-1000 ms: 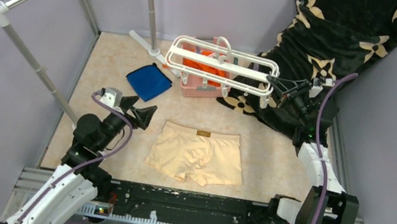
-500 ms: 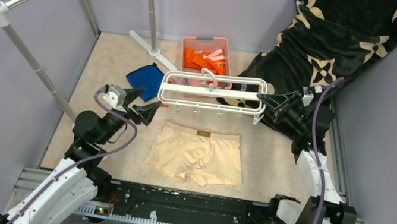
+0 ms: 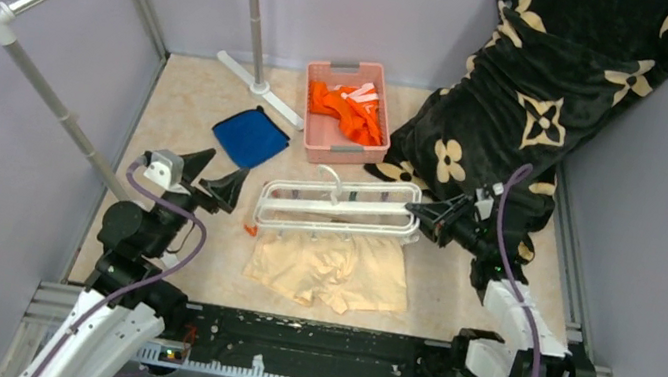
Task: Clip the underwear to the hanger
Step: Place the hanger at the center of the board.
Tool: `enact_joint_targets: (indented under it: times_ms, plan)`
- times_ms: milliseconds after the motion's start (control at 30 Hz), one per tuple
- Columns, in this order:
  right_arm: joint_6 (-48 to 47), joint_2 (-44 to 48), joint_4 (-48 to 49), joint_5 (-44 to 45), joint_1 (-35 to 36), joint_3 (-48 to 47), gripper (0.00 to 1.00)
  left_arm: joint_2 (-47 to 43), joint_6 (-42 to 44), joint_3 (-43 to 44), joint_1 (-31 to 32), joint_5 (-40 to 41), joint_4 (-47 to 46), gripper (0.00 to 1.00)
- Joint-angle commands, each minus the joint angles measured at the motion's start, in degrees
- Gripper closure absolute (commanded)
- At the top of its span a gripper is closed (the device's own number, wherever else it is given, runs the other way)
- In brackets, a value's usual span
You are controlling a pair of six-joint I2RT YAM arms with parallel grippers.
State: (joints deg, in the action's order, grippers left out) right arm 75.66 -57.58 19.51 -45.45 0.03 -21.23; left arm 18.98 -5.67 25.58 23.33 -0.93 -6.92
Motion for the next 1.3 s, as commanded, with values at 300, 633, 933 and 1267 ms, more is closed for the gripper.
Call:
enact_joint_targets:
  times_ms: [300,633,933,1267]
  plan:
    - [7.8,-9.8,24.3,6.3,3.8,9.2,1.00,-0.8,-2.9,-0.7,-0.4,2.8,1.7,0.15]
    - [0.5,-33.3,38.1,8.8,3.8,1.3,0.80,-0.1,-3.2,-1.0,-0.3,2.1,2.6,0.16]
    - [-2.7,-35.1,35.5,10.7,3.7,-2.3,0.29,0.0,-3.5,-1.1,-0.4,2.9,3.8,0.15]
    - [-25.6,-16.6,0.7,27.9,2.9,-7.1,0.22,1.1,-4.7,-1.5,-0.3,3.5,3.4,0.15]
